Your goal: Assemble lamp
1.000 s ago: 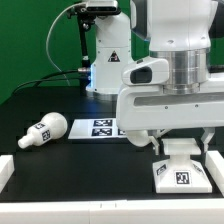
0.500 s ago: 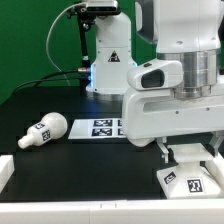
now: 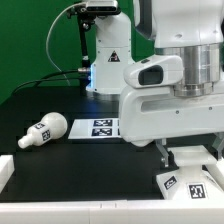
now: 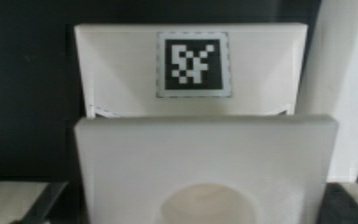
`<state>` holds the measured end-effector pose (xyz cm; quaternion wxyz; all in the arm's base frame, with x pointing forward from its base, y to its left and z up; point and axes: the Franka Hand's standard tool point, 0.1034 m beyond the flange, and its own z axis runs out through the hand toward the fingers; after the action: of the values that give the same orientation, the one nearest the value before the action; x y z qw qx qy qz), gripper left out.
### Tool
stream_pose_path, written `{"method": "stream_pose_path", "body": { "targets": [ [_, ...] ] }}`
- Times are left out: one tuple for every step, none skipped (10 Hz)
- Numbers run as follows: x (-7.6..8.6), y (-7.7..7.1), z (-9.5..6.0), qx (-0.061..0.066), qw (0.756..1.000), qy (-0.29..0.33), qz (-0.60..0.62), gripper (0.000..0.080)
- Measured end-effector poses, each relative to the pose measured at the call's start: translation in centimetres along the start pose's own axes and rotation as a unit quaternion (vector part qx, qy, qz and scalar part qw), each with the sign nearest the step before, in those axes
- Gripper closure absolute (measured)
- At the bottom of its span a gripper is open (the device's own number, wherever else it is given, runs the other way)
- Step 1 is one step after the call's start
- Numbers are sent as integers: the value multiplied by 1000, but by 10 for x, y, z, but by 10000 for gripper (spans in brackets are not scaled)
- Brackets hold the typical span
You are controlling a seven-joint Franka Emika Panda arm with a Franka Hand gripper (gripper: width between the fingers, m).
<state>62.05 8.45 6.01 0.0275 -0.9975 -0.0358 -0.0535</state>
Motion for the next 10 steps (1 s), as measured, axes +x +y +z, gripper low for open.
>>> {"method": "stream_pose_path", "body": {
  "targets": [
    [0, -3, 3, 0, 1000, -1, -2, 268],
    [0, -4, 4, 1, 1000, -2, -2, 268],
    [-1, -5, 6, 1, 1000, -3, 2, 268],
    [-1, -7, 9, 2, 1000, -4, 18, 268],
    [-1, -9, 10, 2, 999, -3, 38, 268],
    [-1, -9, 10, 1, 999, -3, 40, 268],
    [-1, -9, 10, 1, 999, -3, 36, 268],
    [-1, -9, 10, 1, 999, -3, 36, 268],
    [-1, -9, 10, 1, 999, -3, 36, 199],
    [-1, -9, 10, 1, 999, -3, 36, 130]
  ]
}}
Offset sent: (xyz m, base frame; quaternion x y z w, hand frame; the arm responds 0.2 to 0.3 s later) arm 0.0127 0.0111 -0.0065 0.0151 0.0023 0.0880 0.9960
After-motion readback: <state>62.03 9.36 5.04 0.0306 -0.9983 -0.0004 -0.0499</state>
